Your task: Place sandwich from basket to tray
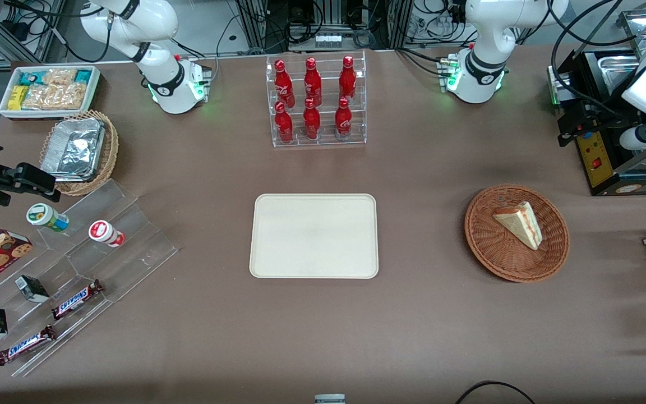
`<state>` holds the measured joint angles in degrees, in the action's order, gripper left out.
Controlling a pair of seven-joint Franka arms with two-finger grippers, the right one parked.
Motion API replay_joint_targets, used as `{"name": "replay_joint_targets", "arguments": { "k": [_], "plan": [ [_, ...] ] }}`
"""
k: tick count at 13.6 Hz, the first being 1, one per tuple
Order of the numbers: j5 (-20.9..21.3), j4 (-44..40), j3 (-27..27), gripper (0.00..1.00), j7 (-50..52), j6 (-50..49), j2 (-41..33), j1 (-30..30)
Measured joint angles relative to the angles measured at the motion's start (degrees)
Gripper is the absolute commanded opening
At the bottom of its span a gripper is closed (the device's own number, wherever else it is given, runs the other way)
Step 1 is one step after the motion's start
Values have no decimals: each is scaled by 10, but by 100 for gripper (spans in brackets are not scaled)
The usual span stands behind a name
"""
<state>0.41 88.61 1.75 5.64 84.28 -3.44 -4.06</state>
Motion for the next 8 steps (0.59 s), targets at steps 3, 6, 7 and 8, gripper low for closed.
{"name": "replay_joint_targets", "arguments": {
  "k": [3, 6, 7, 8],
  "plan": [
    [0, 2, 0, 100, 0, 2, 0, 0],
    [0, 6, -1, 100, 0, 2, 1, 0],
    [0, 6, -1, 100, 0, 2, 1, 0],
    [1, 7, -2, 100, 0, 2, 1, 0]
  ]
}}
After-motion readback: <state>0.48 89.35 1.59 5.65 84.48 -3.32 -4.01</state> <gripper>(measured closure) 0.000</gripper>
